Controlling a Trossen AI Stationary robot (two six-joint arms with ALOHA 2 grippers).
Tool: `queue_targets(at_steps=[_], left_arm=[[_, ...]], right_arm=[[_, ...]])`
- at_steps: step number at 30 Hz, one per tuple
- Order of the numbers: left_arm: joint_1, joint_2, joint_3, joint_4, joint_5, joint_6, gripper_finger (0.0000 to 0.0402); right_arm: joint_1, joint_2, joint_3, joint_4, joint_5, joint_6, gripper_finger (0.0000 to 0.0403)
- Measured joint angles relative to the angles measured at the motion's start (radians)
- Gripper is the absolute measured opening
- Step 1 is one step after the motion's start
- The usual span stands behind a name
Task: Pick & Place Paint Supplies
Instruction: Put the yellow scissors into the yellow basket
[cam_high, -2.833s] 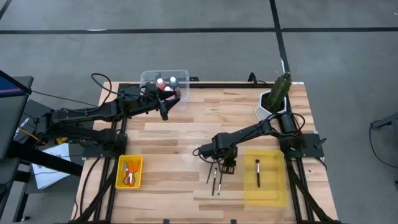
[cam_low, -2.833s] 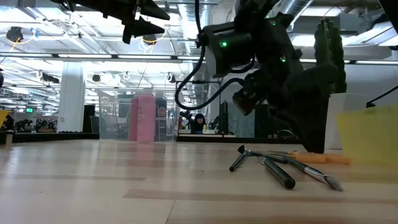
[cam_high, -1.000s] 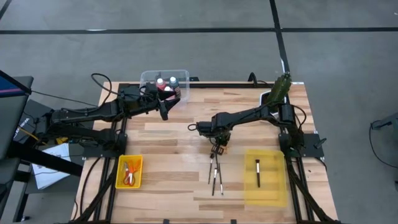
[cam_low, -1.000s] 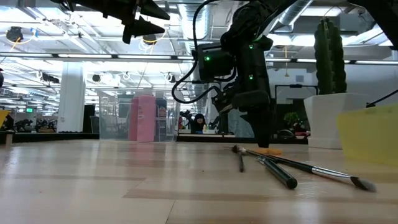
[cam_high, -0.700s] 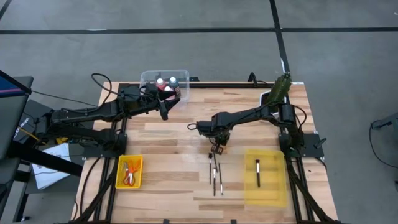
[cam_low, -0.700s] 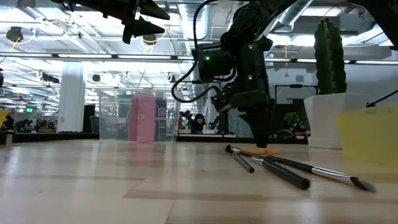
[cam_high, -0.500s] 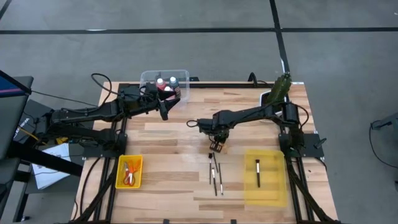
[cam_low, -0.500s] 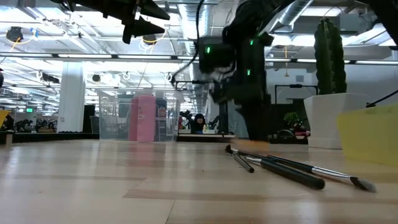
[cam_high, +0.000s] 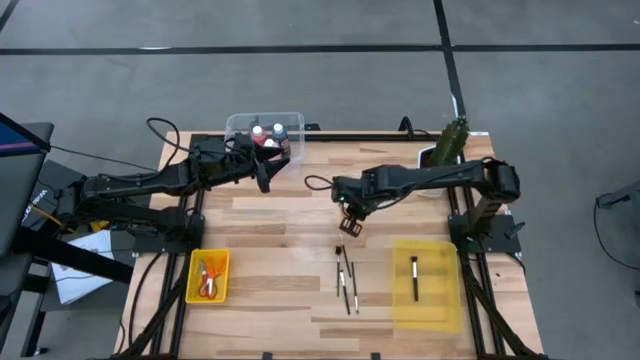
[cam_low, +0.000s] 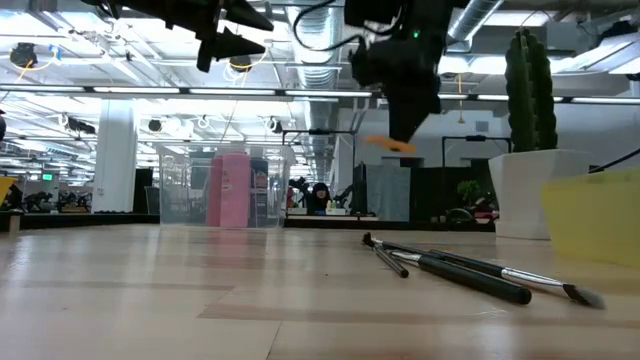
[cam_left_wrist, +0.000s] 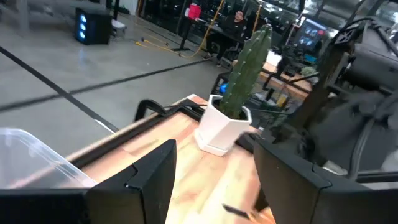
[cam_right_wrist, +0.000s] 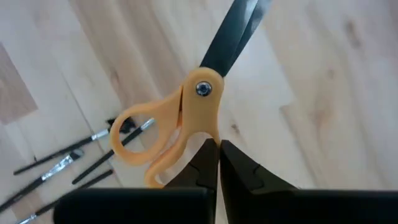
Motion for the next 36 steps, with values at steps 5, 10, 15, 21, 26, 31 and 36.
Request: queue_targets(at_steps=[5, 10, 15, 21, 26, 31, 36], left_arm=[[-0.025, 0.0, 0.0, -0.016, 0.045, -0.083, 0.0209], [-0.09, 0.006, 0.0, -0.038, 0.038, -0.124, 0.0209], [-0.158, 0.052, 0.0, -0.04, -0.02, -0.165, 0.0209], [-0.205, 0.157, 0.0, 0.053, -0.089, -0.179, 0.0209], [-0.207, 0.244, 0.0, 0.225, -0.096, -0.202, 0.0209], [-0.194, 0.306, 0.0, 0.335, -0.107, -0.247, 0.0209], [-0.192, 0.323, 0.0, 0.334, -0.141, -0.271, 0.0209]], right_arm=[[0.0, -0.048, 0.001, 0.053, 0.078, -0.003, 0.0], [-0.001, -0.075, 0.001, 0.159, 0.118, -0.008, 0.0], [-0.001, -0.08, 0.039, 0.198, 0.139, -0.022, 0.0], [-0.008, -0.081, 0.113, 0.208, 0.172, -0.081, 0.0], [-0.025, -0.081, 0.157, 0.196, 0.176, -0.116, 0.0], [-0.041, -0.081, 0.166, 0.194, 0.175, -0.133, 0.0], [-0.046, -0.081, 0.166, 0.192, 0.174, -0.143, 0.0]])
